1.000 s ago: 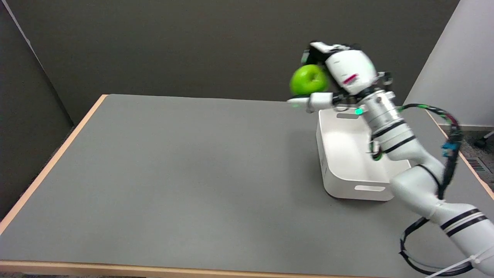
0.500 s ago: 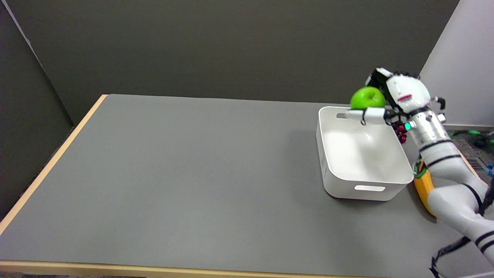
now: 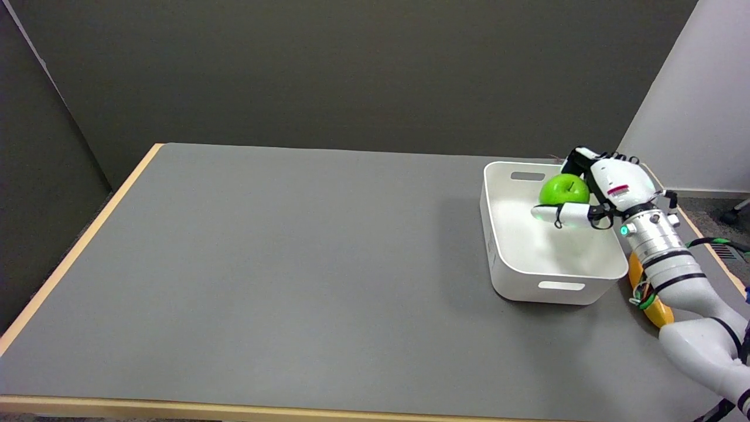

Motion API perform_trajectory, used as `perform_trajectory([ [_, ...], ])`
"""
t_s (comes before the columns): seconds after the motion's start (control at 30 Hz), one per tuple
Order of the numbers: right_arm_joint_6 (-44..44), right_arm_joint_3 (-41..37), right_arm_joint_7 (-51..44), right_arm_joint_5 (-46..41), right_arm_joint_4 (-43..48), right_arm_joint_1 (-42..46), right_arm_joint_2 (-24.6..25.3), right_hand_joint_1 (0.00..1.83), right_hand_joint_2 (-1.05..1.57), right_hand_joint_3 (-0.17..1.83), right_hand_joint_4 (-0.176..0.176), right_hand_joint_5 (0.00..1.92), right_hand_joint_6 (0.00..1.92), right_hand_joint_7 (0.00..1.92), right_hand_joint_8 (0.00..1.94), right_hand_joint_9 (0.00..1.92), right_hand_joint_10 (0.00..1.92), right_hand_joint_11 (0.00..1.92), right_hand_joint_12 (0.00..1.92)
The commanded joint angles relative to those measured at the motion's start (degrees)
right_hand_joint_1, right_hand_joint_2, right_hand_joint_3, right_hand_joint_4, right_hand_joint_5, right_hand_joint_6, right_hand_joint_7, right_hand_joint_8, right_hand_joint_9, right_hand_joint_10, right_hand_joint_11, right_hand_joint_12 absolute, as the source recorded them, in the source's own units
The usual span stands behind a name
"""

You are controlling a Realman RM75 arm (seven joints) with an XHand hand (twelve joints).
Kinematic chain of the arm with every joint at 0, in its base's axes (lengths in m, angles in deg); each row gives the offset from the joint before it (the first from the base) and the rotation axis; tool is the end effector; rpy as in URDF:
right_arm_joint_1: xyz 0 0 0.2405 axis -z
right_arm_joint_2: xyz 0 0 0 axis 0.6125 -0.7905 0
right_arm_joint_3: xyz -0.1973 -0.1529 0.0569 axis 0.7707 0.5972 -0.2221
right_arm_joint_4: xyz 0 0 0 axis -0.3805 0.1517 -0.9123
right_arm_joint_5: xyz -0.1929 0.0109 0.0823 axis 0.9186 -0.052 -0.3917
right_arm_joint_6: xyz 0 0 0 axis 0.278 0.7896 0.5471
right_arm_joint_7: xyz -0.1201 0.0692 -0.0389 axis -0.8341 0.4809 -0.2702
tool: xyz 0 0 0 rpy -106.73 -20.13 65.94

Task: Place the green apple into the white box.

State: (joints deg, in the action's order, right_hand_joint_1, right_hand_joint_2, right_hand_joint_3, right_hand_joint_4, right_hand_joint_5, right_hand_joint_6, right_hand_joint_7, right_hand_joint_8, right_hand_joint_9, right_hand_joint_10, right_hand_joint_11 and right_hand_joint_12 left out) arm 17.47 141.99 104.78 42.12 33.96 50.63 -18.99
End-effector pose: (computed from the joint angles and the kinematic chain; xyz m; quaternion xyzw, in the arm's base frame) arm -0.2425 -0.2716 0.4949 0.6065 0.0167 0.1451 0.7816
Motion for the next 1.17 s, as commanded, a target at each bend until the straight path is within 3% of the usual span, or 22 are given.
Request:
perform_trajectory([
  [0.03, -13.4, 8.1, 1.3, -16.7, -4.6, 1.8, -0.6, 1.03, 1.08, 0.42, -0.109, 0.50, 1.31, 0.60, 1.28, 0.65, 1.59, 0.29, 1.86],
  [0.07, -15.3, 9.0, 2.7, -19.4, -4.7, 1.8, -0.9, 0.81, 0.81, 0.84, 0.006, 0.34, 0.91, 0.50, 0.78, 0.47, 1.19, 0.30, 1.74],
  [0.1, -17.1, 9.8, 3.5, -20.6, -4.8, 2.0, -1.3, 0.71, 0.73, 0.95, 0.038, 0.29, 0.75, 0.42, 0.61, 0.36, 0.99, 0.25, 1.59],
  [0.13, -17.9, 10.2, 3.6, -20.9, -4.7, 2.2, -1.6, 0.64, 0.70, 0.97, 0.047, 0.26, 0.66, 0.34, 0.53, 0.27, 0.85, 0.18, 1.42],
  [0.2, -18.4, 10.7, 3.6, -21.1, -3.6, 3.1, -2.4, 0.66, 0.60, 0.98, 0.076, 0.12, 0.53, 0.12, 0.14, 0.06, 0.36, 0.04, 0.88],
  [0.23, -18.4, 10.8, 3.3, -21.1, -3.1, 3.5, -2.6, 0.63, 0.58, 0.97, 0.082, 0.08, 0.49, 0.05, 0.05, 0.01, 0.22, 0.00, 0.73],
  [0.3, -18.4, 10.5, 3.1, -21.1, -1.2, 4.6, -2.9, 0.47, 0.60, 0.91, 0.074, 0.08, 0.42, 0.00, 0.09, 0.00, 0.15, 0.00, 0.66],
  [0.37, -18.4, 10.1, 2.9, -21.1, 0.1, 5.3, -2.8, 0.46, 0.64, 0.77, 0.073, 0.08, 0.30, 0.00, 0.00, 0.00, 0.00, 0.00, 0.37],
  [0.43, -18.7, 9.7, 2.9, -21.2, 1.0, 5.8, -2.6, 0.46, 0.63, 0.74, 0.068, 0.06, 0.30, 0.00, 0.00, 0.00, 0.00, 0.00, 0.21],
  [0.5, -19.5, 9.6, 2.8, -21.2, 2.0, 6.2, -2.4, 0.43, 0.57, 0.87, 0.065, 0.05, 0.28, 0.00, 0.00, 0.00, 0.00, 0.00, 0.04],
  [0.63, -24.6, 11.2, 2.8, -23.5, 4.4, 6.5, -2.2, 0.45, 0.56, 0.87, 0.065, 0.05, 0.28, 0.00, 0.00, 0.00, 0.00, 0.00, 0.00],
  [0.73, -33.6, 14.3, 3.1, -27.0, 5.1, 5.6, -2.3, 0.46, 0.62, 0.70, 0.069, 0.05, 0.28, 0.00, 0.00, 0.00, 0.00, 0.00, 0.00],
  [0.93, -60.0, 20.9, 7.7, -37.9, 5.7, 4.0, -2.8, 0.39, 0.63, 0.79, 0.067, 0.07, 0.30, 0.00, 0.06, 0.00, 0.01, 0.00, 0.02],
  [1.0, -64.7, 22.1, 11.0, -41.1, 5.7, 4.4, -2.8, 0.37, 0.59, 0.91, 0.065, 0.09, 0.39, 0.05, 0.18, 0.00, 0.23, 0.00, 0.41],
  [1.17, -69.2, 25.8, 21.5, -46.8, 1.7, 6.4, -2.5, 0.37, 0.69, 0.80, 0.057, 0.16, 0.34, 0.11, 0.24, 0.00, 0.45, 0.00, 0.62],
])
